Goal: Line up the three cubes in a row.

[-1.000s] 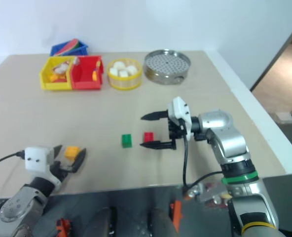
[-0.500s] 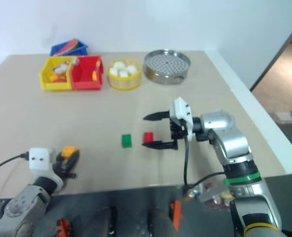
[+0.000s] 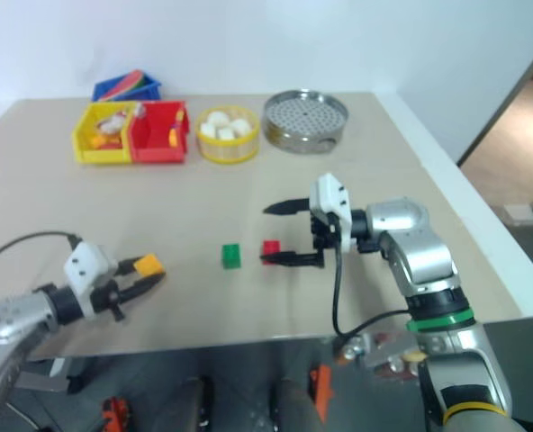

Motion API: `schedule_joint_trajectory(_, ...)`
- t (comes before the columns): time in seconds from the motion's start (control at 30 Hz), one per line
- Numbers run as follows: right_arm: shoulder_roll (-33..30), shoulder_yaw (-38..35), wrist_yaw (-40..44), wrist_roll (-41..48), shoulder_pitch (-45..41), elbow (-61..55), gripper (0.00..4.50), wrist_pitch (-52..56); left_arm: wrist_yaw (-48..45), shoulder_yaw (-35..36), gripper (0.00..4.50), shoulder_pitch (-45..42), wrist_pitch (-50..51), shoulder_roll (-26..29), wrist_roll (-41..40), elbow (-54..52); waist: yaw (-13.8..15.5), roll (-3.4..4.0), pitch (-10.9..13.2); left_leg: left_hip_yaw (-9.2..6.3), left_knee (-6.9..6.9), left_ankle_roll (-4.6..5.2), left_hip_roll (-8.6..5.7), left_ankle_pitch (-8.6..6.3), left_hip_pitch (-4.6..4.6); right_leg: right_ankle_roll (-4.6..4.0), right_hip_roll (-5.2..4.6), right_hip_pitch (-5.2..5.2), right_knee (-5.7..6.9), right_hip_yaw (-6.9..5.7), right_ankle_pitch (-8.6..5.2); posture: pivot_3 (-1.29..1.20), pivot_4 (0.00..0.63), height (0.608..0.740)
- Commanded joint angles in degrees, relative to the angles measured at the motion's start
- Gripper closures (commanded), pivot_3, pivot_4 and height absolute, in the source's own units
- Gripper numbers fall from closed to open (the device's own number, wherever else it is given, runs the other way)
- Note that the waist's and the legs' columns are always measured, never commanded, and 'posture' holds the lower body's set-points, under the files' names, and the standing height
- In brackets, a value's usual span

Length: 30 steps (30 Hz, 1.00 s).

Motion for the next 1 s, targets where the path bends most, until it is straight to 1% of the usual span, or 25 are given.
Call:
schedule_joint_trajectory(0.03,0.5,-0.5,-0.3,0.1,-1.9,-0.2,0.00,-0.5,-10.1,-2.0,3.16,-8.3,-3.6,2.5,-1.8,9.0,0.0,0.00,0.0,0.03,0.00,0.01,0.02,0.01,-0.02,0.00,-0.01,-0.03,-0.01,0.00,0.00,0.00,0.150,0.740)
schedule_joint_trajectory(0.17,0.7,-0.4,-0.7,-0.3,-1.9,-0.1,0.00,-0.4,-18.7,-6.4,3.16,-17.0,-6.8,2.5,-0.5,18.0,0.0,-0.01,0.0,0.07,-0.08,0.02,0.04,-0.01,-0.09,0.10,0.02,-0.05,-0.01,-0.02,-0.04,0.00,0.150,0.740)
schedule_joint_trajectory(0.2,0.7,-0.4,-0.8,-0.7,-1.8,0.2,0.00,-0.8,-20.2,-7.4,3.16,-18.8,-7.6,2.2,-0.1,19.9,0.0,-0.01,0.0,0.07,-0.11,0.03,0.03,-0.05,-0.09,0.33,0.04,-0.06,0.00,0.00,0.00,0.00,0.150,0.740)
schedule_joint_trajectory(0.33,0.7,-0.8,-1.7,-1.8,-2.0,1.7,0.00,-2.0,-23.0,-10.5,3.16,-24.1,-9.5,-0.2,1.1,26.0,0.0,-0.01,0.0,0.02,-0.12,0.13,0.04,-0.18,-0.11,0.42,0.18,-0.06,0.04,0.02,-0.13,0.00,0.150,0.740)
schedule_joint_trajectory(0.43,0.5,-1.0,-2.0,-2.0,-1.8,1.6,0.00,-2.1,-24.9,-12.0,3.16,-25.7,-12.0,-0.9,2.6,29.2,-0.1,-0.01,0.0,0.02,-0.12,0.20,0.04,-0.23,-0.11,0.43,0.21,-0.06,0.06,0.07,-0.17,0.00,0.150,0.740)
schedule_joint_trajectory(0.6,-0.1,-1.3,-2.3,-1.9,-0.8,0.8,0.00,-2.0,-26.7,-13.4,3.16,-26.4,-11.8,-1.6,2.6,29.4,-0.1,-0.01,0.0,0.00,-0.10,0.21,0.06,-0.24,-0.10,0.42,0.24,-0.06,0.11,0.07,-0.17,0.00,0.150,0.740)
schedule_joint_trajectory(1.0,-1.4,-2.1,-3.1,-1.5,0.4,0.6,0.00,-1.9,-25.6,-14.2,3.16,-27.1,-13.2,-4.5,3.9,30.2,-0.1,-0.01,0.0,0.03,0.03,0.22,0.05,-0.23,-0.10,0.48,0.22,-0.01,0.12,0.11,-0.08,0.00,0.150,0.740)
